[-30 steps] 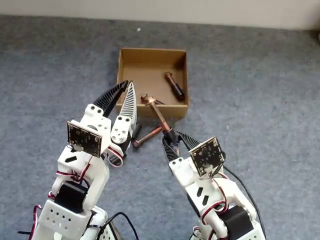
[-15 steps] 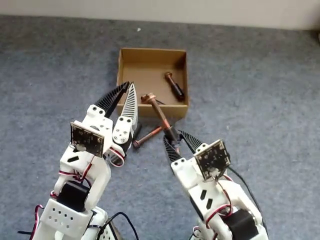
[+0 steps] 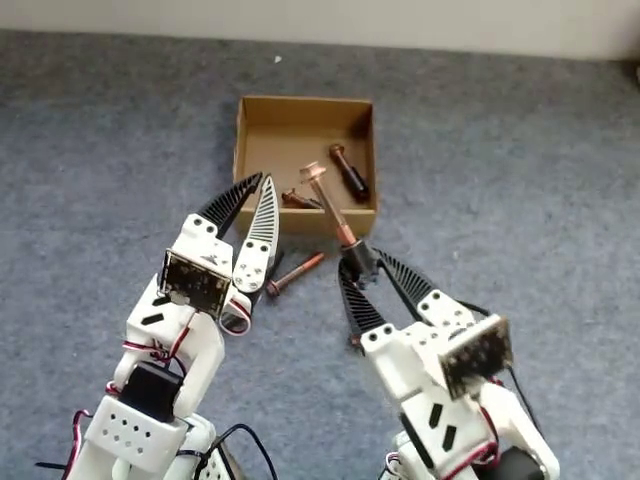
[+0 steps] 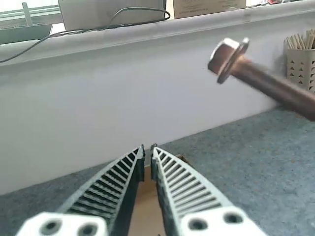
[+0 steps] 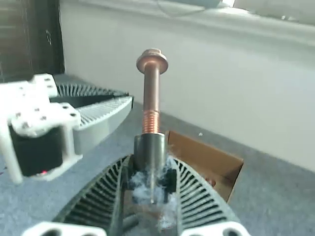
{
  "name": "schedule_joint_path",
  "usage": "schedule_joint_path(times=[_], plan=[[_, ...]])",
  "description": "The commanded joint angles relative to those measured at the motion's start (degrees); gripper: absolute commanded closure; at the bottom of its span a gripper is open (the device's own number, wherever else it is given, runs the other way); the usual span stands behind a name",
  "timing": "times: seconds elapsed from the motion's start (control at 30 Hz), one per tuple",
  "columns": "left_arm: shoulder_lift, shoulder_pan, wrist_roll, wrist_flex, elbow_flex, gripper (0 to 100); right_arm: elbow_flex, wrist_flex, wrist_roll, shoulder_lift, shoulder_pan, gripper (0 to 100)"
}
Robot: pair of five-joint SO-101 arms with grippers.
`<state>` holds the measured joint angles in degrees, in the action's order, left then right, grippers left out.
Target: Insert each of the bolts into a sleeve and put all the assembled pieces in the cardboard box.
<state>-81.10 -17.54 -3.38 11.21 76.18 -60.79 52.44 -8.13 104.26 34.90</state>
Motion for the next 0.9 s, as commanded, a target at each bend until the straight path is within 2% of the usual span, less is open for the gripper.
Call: schedule_joint_path(times=[0.0,0.17,0.57,0.87], plan=[[-0.04,-0.31,-0.97,-1.41,-6.02,95,7.25,-0.22,-0.53,0.92,1.36,99.3],[-0.4,-0.66,-0.97,-1.14,-11.47,95,14.55,-0.22,-5.01,0.92,7.52,99.3],[-0.57,-0.66,-0.97,0.88,-12.09,95,31.6,1.71,-5.27,1.01,7.96,99.3],[-0.57,-0.48,-0.97,2.29,-11.56,95,24.48,1.36,-5.27,1.01,7.78,99.3]])
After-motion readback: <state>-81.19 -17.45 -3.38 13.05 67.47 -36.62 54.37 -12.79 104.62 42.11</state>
